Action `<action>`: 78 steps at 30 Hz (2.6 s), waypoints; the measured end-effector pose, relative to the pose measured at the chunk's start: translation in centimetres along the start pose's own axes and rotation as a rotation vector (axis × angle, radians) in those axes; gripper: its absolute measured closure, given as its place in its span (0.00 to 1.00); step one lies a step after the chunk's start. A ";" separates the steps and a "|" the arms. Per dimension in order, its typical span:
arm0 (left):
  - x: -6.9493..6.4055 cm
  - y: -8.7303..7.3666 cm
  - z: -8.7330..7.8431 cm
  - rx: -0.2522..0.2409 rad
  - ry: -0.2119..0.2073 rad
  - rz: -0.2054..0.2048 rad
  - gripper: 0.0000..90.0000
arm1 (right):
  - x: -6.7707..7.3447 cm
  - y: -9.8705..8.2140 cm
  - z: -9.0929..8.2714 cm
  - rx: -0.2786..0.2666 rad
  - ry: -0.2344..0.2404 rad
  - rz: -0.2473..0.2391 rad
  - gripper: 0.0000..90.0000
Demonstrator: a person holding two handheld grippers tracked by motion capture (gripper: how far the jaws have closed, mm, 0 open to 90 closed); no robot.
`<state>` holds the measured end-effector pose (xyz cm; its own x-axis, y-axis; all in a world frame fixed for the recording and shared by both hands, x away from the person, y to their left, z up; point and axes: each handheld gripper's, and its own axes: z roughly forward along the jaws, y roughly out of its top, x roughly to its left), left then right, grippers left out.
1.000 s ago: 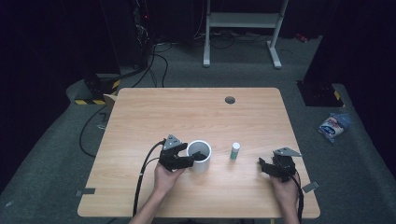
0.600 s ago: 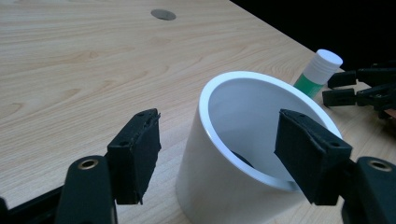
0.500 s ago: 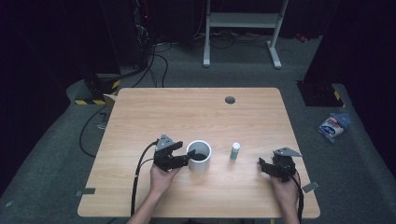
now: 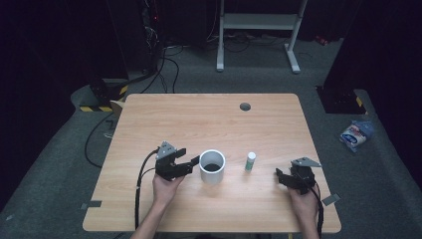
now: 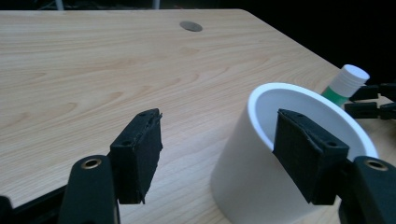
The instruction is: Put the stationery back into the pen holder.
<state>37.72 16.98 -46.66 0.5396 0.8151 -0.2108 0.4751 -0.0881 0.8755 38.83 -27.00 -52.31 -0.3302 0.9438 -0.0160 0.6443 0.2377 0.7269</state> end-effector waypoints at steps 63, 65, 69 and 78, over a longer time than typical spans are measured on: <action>8.6 -5.9 -2.0 0.221 0.441 -0.032 0.35 | 0.1 0.0 -0.1 0.001 0.013 -0.010 0.38; 8.5 -5.9 -2.0 0.226 0.438 -0.027 0.35 | 0.1 -0.1 -0.1 -0.002 0.018 -0.020 0.38; 8.5 -6.0 -2.0 0.225 0.433 -0.026 0.33 | 0.3 -0.2 -0.3 -0.004 0.016 -0.020 0.39; 8.5 -5.9 -1.9 0.228 0.428 -0.024 0.31 | 1.3 -0.3 -1.0 0.009 0.089 -0.038 0.42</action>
<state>38.15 25.55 -52.81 0.2152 0.9765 0.0096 0.6499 -0.1505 0.7450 37.51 -26.08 -51.85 -0.4146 0.9098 0.0182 0.6359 0.2754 0.7210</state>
